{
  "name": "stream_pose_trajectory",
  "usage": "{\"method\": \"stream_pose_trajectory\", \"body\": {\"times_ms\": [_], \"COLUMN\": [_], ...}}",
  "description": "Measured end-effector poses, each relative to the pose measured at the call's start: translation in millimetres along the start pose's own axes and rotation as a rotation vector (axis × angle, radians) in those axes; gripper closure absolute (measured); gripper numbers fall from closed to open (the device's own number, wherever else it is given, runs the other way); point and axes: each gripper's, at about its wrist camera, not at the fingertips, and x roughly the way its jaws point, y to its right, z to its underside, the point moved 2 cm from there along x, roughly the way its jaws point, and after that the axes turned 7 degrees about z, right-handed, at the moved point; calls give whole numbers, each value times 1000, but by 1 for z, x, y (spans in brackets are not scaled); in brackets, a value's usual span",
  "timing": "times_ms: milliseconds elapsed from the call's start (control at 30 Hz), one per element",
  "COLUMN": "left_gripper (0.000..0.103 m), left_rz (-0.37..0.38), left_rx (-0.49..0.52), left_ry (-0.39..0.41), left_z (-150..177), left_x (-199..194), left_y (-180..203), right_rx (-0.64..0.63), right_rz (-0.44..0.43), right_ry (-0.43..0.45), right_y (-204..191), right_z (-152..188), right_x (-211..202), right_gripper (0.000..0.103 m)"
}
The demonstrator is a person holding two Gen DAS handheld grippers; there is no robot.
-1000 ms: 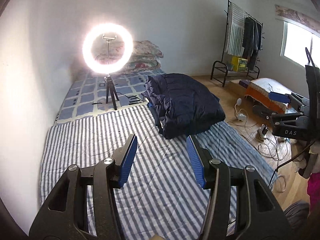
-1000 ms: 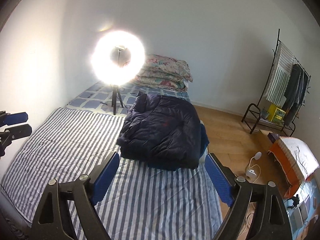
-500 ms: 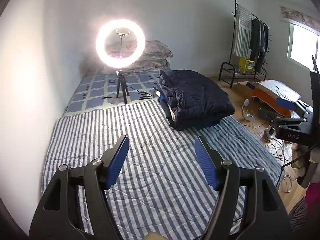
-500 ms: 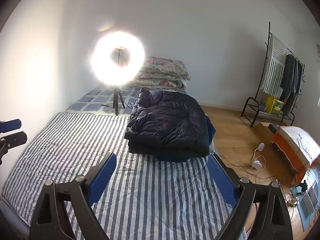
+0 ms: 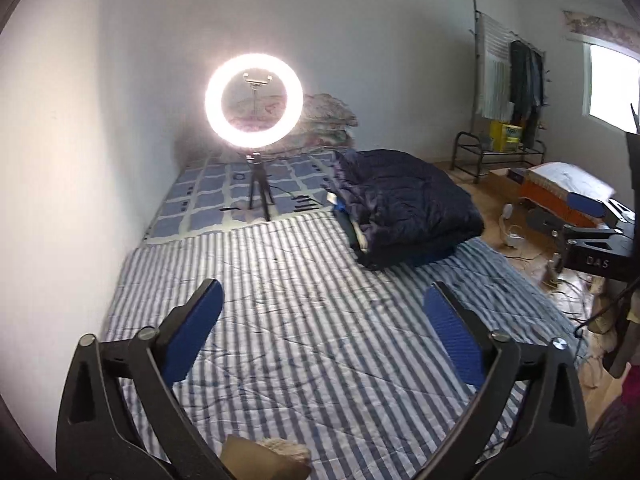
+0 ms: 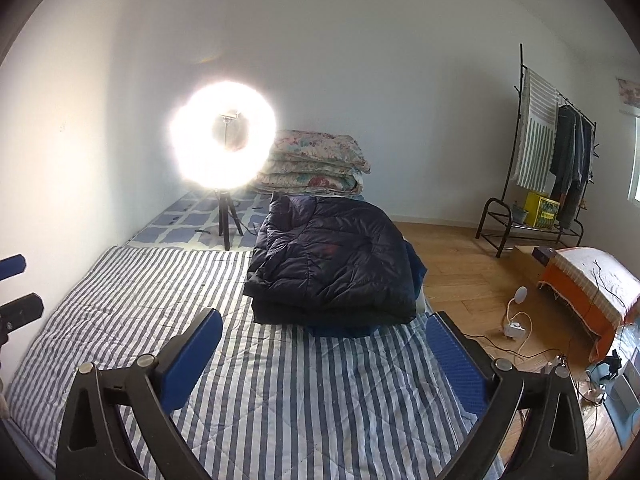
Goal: Fold large clothes
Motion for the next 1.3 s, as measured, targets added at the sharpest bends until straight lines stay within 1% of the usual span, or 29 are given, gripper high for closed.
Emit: {"method": "stream_pose_trajectory", "body": {"times_ms": [33,100,200,333,1300], "left_gripper": [0,0,0,0,0], "left_rz": [-25,-39,-20,-37,-40], "left_rx": [6,13,-8,-6,21], "left_ry": [5,8,-11,-21,-15], "left_z": [0,2,5,6,9], "left_x": [0,2,6,9,4], "left_y": [1,0,-3,-4,0], "right_rx": [3,9,10,15,10], "right_rz": [-2,-7,2,9,-3], "right_ry": [-3,-7,-4,4,-7], "right_y": [0,1,1,2,-6], "right_z": [1,2,4,5,10], "right_x": [2,4,7,8,11], "right_gripper": [0,0,0,0,0]}}
